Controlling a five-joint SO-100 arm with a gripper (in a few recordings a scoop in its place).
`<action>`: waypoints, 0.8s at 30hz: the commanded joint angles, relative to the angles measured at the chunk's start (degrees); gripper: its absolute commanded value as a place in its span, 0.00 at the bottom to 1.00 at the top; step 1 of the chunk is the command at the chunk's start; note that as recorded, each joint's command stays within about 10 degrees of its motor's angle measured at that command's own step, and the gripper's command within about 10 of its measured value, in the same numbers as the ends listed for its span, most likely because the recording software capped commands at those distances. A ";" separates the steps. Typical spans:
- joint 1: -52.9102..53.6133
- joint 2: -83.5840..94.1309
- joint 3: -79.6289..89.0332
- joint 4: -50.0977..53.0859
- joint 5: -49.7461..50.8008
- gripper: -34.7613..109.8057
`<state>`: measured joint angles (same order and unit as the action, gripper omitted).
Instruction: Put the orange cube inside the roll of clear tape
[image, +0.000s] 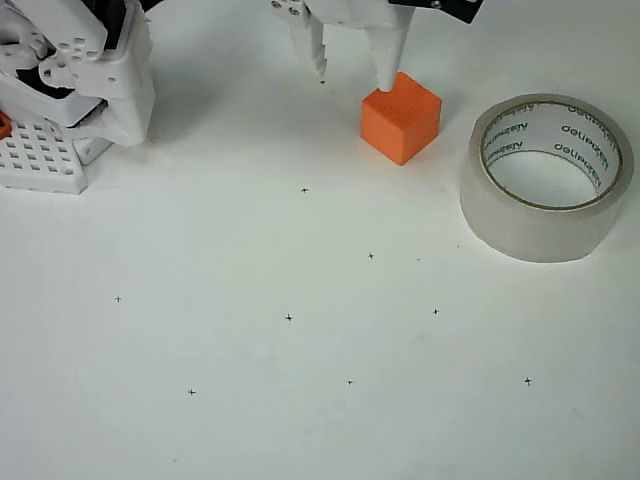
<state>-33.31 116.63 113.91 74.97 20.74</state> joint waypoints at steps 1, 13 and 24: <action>-1.32 -1.05 -6.15 -0.62 0.26 0.47; -4.39 -10.37 -11.34 -2.11 0.88 0.52; -4.92 -16.26 -11.60 -7.03 0.35 0.52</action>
<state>-37.71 99.05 105.91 68.64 20.57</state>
